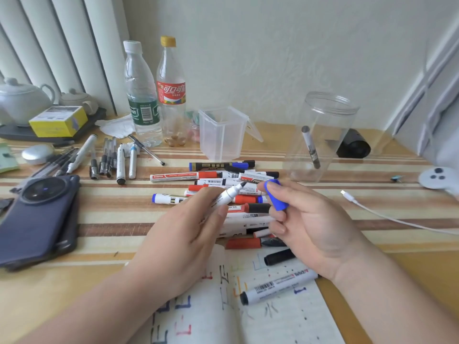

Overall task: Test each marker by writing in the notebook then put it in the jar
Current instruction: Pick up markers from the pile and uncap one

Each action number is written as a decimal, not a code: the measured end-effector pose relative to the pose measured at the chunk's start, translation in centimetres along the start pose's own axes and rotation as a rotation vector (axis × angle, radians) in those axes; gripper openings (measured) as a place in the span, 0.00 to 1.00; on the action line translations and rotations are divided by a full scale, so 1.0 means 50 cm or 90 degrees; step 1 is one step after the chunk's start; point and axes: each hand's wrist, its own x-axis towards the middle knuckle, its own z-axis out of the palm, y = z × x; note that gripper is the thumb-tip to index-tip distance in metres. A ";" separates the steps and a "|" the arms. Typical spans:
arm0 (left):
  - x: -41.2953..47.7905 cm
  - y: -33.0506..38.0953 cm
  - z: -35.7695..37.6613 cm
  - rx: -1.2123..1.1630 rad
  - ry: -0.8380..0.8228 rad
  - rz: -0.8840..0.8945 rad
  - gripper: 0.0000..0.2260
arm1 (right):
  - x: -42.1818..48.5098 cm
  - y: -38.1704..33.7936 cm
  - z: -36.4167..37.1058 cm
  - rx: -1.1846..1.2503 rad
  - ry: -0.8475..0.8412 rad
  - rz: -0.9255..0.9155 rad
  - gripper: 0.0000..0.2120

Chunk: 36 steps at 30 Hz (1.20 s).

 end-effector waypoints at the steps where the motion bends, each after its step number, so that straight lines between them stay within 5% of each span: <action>1: 0.000 0.000 -0.001 -0.004 0.004 0.004 0.10 | -0.002 0.001 -0.005 0.004 0.001 -0.016 0.11; 12: 0.002 -0.004 0.008 0.057 0.006 0.056 0.13 | -0.019 0.016 -0.016 -0.063 -0.012 -0.237 0.07; 21: -0.001 -0.007 0.000 0.039 0.023 0.112 0.14 | -0.013 0.026 -0.025 -0.266 -0.119 -0.171 0.05; 33: -0.005 0.023 0.004 -0.070 0.021 0.105 0.04 | -0.031 0.043 0.008 -0.219 -0.135 -0.213 0.05; 36: -0.013 0.020 0.016 -0.137 0.017 0.051 0.11 | -0.035 0.064 0.035 -0.209 -0.154 -0.265 0.07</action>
